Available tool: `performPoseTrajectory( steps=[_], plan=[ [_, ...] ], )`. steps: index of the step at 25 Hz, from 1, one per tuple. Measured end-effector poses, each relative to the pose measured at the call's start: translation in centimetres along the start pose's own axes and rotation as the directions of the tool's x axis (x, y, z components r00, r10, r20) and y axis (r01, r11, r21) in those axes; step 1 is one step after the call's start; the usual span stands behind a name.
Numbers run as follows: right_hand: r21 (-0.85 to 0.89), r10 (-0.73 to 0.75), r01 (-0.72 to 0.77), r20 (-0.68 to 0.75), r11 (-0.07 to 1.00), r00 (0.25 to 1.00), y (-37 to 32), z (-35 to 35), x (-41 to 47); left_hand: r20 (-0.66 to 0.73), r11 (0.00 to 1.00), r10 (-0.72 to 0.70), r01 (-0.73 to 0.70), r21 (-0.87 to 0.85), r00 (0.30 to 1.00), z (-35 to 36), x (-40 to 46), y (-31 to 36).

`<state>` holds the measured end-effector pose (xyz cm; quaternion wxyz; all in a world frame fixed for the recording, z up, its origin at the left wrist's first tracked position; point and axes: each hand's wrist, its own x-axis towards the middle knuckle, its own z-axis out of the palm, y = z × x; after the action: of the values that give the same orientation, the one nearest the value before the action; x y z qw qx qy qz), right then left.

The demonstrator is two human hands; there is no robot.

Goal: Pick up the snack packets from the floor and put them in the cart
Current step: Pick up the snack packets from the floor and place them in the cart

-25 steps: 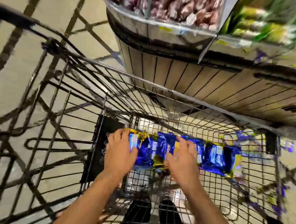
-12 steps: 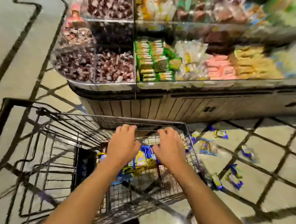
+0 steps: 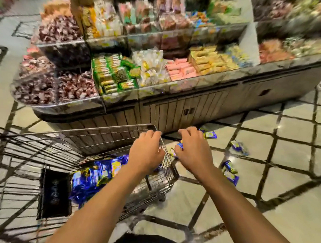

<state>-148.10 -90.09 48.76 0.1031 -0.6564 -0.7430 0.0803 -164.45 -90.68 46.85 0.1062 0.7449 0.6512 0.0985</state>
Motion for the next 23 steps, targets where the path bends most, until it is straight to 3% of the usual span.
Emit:
performPoseTrajectory(
  steps=[13, 19, 23],
  plan=[
    [0.217, 0.359, -0.332, -0.1, 0.918, 0.928, 23.3, -6.8, -12.5, 0.084, 0.967, 0.218, -0.203, -0.157, 0.972, 7.5, -0.8, 25.2],
    [0.211, 0.488, -0.46, -0.11, 0.862, 0.866, 32.3, -7.2, -12.8, 0.163, 0.952, 0.303, -0.289, -0.105, 0.939, 11.5, 2.8, 32.5],
    [0.165, 0.503, -0.488, -0.066, 0.857, 0.862, 38.0, -7.5, -10.2, 0.187, 0.949, 0.313, -0.299, -0.098, 0.931, 14.0, 7.4, 36.9]
  ],
)
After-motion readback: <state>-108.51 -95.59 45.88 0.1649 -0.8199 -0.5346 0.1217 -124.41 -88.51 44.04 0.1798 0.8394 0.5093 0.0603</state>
